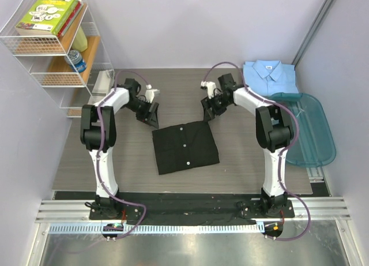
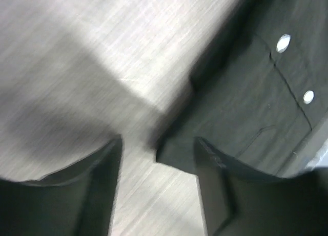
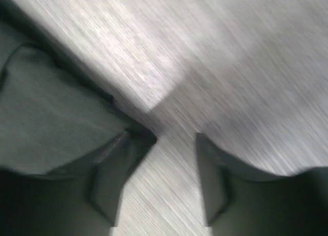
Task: Fold and stack the long sleeve shirts
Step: Neatly place the folded shirt into the bin
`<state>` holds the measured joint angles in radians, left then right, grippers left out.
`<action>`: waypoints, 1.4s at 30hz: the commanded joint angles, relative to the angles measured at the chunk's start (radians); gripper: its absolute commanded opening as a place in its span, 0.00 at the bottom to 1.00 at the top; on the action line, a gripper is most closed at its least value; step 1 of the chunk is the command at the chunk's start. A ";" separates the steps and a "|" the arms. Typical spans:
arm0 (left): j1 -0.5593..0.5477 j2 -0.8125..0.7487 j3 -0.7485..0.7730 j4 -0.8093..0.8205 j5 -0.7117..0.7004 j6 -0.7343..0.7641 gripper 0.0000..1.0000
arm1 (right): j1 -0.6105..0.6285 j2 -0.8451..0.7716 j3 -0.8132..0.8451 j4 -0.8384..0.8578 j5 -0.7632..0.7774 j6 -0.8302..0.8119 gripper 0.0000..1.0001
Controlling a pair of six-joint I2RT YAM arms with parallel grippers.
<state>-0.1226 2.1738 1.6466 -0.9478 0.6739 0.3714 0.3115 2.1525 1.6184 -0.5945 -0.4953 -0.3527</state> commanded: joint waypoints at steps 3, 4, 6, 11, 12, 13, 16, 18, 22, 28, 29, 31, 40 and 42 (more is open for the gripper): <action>0.032 -0.345 -0.168 0.230 0.123 -0.138 0.69 | -0.095 -0.287 -0.012 0.048 -0.012 0.228 0.71; 0.012 -0.402 -0.201 0.231 0.148 -0.155 0.69 | -0.098 -0.311 -0.032 0.047 -0.084 0.256 0.71; -0.021 -0.433 -0.232 0.225 0.206 -0.180 0.65 | -0.091 -0.362 -0.129 0.070 -0.176 0.377 0.67; -0.146 -0.379 -0.344 0.260 0.357 -0.225 0.55 | -0.029 -0.439 -0.469 0.298 -0.469 0.636 0.47; -0.156 -0.370 -0.370 0.280 0.398 -0.265 0.55 | -0.022 -0.433 -0.500 0.312 -0.497 0.664 0.44; -0.176 -0.365 -0.398 0.352 0.409 -0.290 0.55 | -0.015 -0.424 -0.531 0.324 -0.512 0.678 0.42; -0.175 -0.327 -0.488 0.472 0.418 -0.412 0.55 | 0.000 -0.359 -0.617 0.364 -0.534 0.702 0.39; -0.172 -0.272 -0.508 0.474 0.414 -0.425 0.55 | -0.003 -0.284 -0.624 0.326 -0.481 0.658 0.37; -0.173 -0.253 -0.590 0.504 0.320 -0.479 0.55 | -0.029 -0.132 -0.456 0.124 -0.295 0.440 0.34; -0.354 -0.295 -0.590 0.314 0.306 -0.332 0.55 | -0.002 0.085 0.030 -0.065 -0.012 0.204 0.34; -0.364 -0.322 -0.585 0.305 0.358 -0.318 0.58 | 0.011 0.105 0.155 -0.139 0.001 0.120 0.35; -0.341 -0.421 -0.590 0.331 0.371 -0.344 0.61 | 0.031 0.115 0.247 -0.194 0.007 0.063 0.37; -0.092 -0.945 -0.675 0.530 -0.101 -0.501 1.00 | 0.126 -0.170 0.106 -0.140 -0.009 0.156 0.44; -0.086 -1.028 -0.705 0.547 -0.218 -0.575 1.00 | 0.182 -0.200 0.060 -0.133 -0.017 0.202 0.45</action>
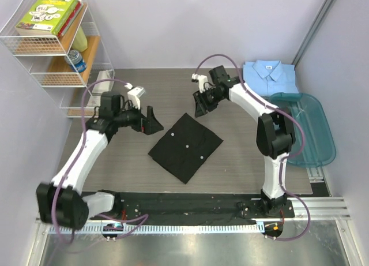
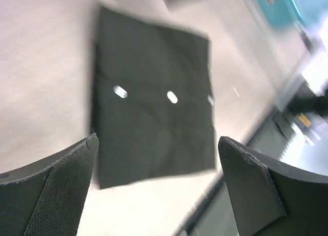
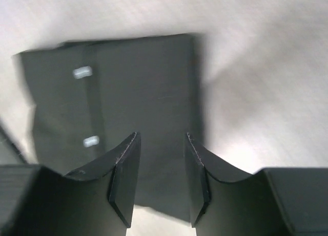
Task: Fold and stack the long sleeve shirts
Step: Neatly place the folded shirt into the bin
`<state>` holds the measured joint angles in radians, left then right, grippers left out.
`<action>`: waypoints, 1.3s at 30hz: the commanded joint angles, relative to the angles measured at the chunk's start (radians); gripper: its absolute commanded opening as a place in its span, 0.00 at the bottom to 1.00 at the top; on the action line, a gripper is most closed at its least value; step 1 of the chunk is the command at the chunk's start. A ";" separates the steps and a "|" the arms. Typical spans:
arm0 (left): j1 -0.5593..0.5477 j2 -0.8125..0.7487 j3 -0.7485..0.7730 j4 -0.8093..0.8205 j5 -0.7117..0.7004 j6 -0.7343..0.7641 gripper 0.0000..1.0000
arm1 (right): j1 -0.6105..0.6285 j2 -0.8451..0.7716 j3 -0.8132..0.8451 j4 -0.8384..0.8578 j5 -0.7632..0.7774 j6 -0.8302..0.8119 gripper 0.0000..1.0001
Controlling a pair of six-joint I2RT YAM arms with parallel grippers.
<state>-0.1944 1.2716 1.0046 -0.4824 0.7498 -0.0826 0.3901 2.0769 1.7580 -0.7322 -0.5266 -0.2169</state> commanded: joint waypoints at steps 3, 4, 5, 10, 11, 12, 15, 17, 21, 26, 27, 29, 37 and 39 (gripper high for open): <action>0.009 -0.149 -0.040 0.035 -0.322 -0.083 1.00 | 0.173 -0.121 -0.155 -0.004 -0.038 0.077 0.48; 0.009 -0.140 -0.020 -0.002 -0.288 -0.068 1.00 | 0.191 -0.121 -0.198 -0.007 -0.047 0.067 0.48; 0.009 -0.132 0.000 -0.051 -0.282 -0.050 1.00 | 0.207 -0.120 -0.221 -0.012 -0.053 0.053 0.48; 0.027 -0.135 -0.037 -0.059 -0.250 -0.089 1.00 | 0.276 -0.091 -0.353 -0.075 -0.018 -0.116 0.48; 0.035 -0.130 -0.046 -0.061 -0.210 -0.117 1.00 | 0.270 -0.075 -0.360 -0.113 0.011 -0.198 0.48; 0.055 -0.114 -0.060 -0.061 -0.181 -0.146 1.00 | 0.259 -0.060 -0.368 -0.125 0.036 -0.226 0.48; 0.128 -0.075 -0.132 0.017 0.021 -0.302 1.00 | 0.204 -0.031 -0.365 -0.222 0.080 -0.438 0.47; 0.131 -0.049 -0.207 0.085 0.110 -0.357 0.96 | 0.178 -0.049 -0.362 -0.253 0.203 -0.585 0.48; 0.125 -0.046 -0.320 0.255 0.117 -0.463 0.92 | 0.112 -0.109 -0.338 -0.213 0.334 -0.909 0.50; 0.101 -0.022 -0.403 0.466 0.016 -0.531 0.90 | 0.007 -0.086 -0.019 -0.303 0.062 -0.606 0.56; 0.093 -0.006 -0.409 0.511 0.010 -0.546 0.89 | -0.025 -0.081 -0.009 -0.282 0.060 -0.542 0.56; 0.064 0.053 -0.420 0.623 -0.023 -0.600 0.87 | -0.039 -0.071 -0.025 -0.219 0.079 -0.402 0.58; 0.024 0.209 -0.445 0.818 -0.031 -0.665 0.76 | -0.010 0.095 -0.049 -0.095 0.165 -0.318 0.60; 0.024 0.209 -0.446 0.818 -0.011 -0.657 0.74 | 0.015 0.126 -0.026 -0.085 0.178 -0.343 0.60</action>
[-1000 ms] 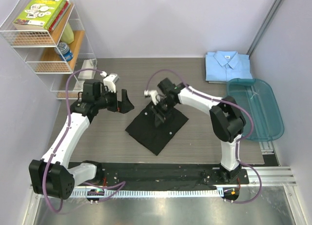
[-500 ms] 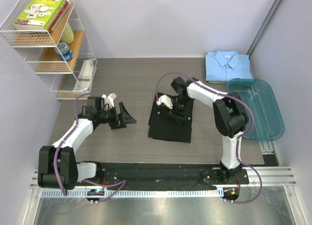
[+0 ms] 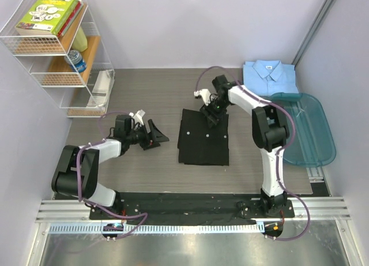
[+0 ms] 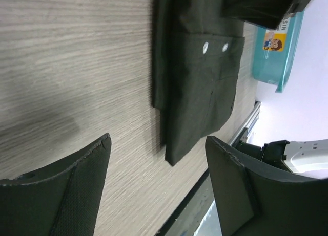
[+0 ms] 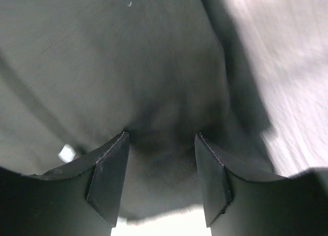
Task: Fold and stack the long sleeve shirts
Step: Neatly place the folded shirt into the bin
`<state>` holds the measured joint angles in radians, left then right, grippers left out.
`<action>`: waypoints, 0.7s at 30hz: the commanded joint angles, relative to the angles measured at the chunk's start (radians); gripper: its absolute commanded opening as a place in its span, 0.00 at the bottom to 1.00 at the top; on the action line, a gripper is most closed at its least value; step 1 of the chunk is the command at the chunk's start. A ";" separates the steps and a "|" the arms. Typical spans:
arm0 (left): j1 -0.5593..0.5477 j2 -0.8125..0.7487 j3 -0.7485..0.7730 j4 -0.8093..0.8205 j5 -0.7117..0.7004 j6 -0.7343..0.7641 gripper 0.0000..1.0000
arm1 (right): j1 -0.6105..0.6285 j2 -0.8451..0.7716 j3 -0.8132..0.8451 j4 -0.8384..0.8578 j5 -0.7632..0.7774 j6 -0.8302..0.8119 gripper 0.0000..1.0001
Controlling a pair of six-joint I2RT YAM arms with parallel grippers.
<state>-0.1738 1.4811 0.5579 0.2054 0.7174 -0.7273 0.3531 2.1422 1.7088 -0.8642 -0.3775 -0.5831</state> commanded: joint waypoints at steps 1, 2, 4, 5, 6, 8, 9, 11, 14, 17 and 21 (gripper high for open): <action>0.010 -0.004 -0.012 0.134 0.040 -0.014 0.73 | 0.082 0.088 0.032 0.056 0.054 0.020 0.59; 0.013 -0.010 -0.019 0.134 0.063 -0.014 0.73 | 0.101 0.097 0.040 0.059 0.058 0.014 0.59; 0.028 -0.039 -0.051 0.120 0.082 -0.014 0.73 | 0.148 0.123 0.069 0.071 0.066 0.019 0.59; 0.033 -0.047 -0.062 0.108 0.085 -0.009 0.74 | 0.162 0.133 0.083 0.071 0.068 0.025 0.59; 0.034 -0.054 -0.069 0.092 0.080 0.008 0.74 | 0.173 0.137 0.107 0.071 0.068 0.038 0.59; 0.039 -0.058 -0.087 0.060 0.067 0.016 0.74 | 0.193 0.139 0.124 0.073 0.071 0.057 0.59; 0.037 -0.056 -0.093 0.057 0.044 0.014 0.75 | 0.193 0.137 0.143 0.074 0.075 0.087 0.59; 0.039 -0.039 -0.104 0.064 0.011 0.008 0.76 | 0.190 0.124 0.156 0.074 0.092 0.111 0.59; 0.039 0.014 -0.108 0.129 -0.003 -0.029 0.75 | 0.179 0.067 0.163 0.074 0.089 0.152 0.61; 0.040 0.068 -0.119 0.221 -0.004 -0.072 0.74 | 0.170 0.024 0.175 0.057 0.072 0.187 0.63; 0.034 0.157 -0.127 0.371 0.001 -0.121 0.71 | 0.158 -0.011 0.251 -0.056 0.036 0.195 0.63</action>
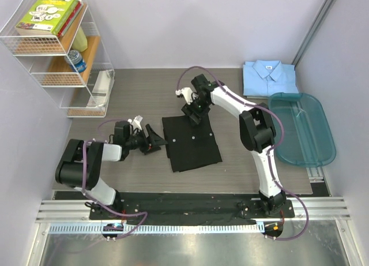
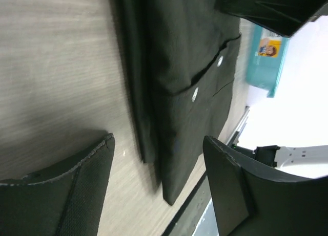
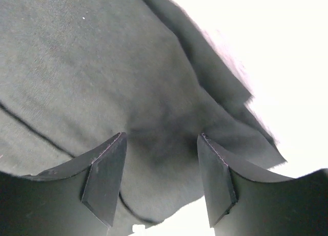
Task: Fold and stack the long sleeve shirts
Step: Neatly place the folded shirt into the bin
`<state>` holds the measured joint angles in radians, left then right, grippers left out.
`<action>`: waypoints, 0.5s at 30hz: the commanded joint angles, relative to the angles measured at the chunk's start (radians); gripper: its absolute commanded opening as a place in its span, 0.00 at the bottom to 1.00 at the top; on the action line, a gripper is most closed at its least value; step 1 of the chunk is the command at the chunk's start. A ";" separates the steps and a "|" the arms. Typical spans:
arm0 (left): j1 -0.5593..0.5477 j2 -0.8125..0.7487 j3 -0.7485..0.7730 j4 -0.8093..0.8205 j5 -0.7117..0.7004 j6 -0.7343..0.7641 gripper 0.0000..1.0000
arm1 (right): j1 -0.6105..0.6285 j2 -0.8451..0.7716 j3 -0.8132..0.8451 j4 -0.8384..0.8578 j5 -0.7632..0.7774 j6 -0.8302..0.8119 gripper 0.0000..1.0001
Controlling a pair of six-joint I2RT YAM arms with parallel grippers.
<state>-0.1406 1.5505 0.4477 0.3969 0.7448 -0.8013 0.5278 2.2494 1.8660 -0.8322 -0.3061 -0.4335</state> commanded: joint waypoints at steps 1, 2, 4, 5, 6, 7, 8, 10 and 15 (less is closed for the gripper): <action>-0.004 0.111 -0.012 0.194 -0.027 -0.055 0.71 | -0.023 -0.126 0.090 -0.100 -0.044 0.047 0.63; -0.005 0.132 -0.007 0.215 -0.022 -0.068 0.71 | -0.035 -0.135 0.082 -0.107 -0.053 0.056 0.63; -0.008 0.187 -0.001 0.266 -0.021 -0.084 0.70 | -0.076 -0.157 0.050 -0.125 -0.074 0.061 0.63; -0.008 0.206 0.000 0.281 -0.013 -0.097 0.67 | -0.092 -0.162 0.042 -0.133 -0.076 0.061 0.63; -0.010 0.261 0.000 0.330 -0.002 -0.126 0.65 | -0.144 -0.168 0.015 -0.159 -0.086 0.055 0.63; -0.013 0.291 0.003 0.361 0.002 -0.134 0.64 | -0.178 -0.166 0.007 -0.166 -0.106 0.052 0.63; -0.014 0.304 0.006 0.362 0.008 -0.137 0.63 | -0.192 -0.166 -0.002 -0.176 -0.120 0.049 0.63; -0.020 0.335 0.009 0.378 0.005 -0.142 0.62 | -0.209 -0.166 -0.040 -0.199 -0.157 0.027 0.61; -0.036 0.393 0.023 0.428 0.014 -0.171 0.61 | -0.209 -0.157 -0.129 -0.208 -0.261 0.006 0.58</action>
<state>-0.1593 1.8610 0.4862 0.8642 0.8501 -0.9951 0.2897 2.1143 1.7935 -0.9874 -0.4465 -0.4015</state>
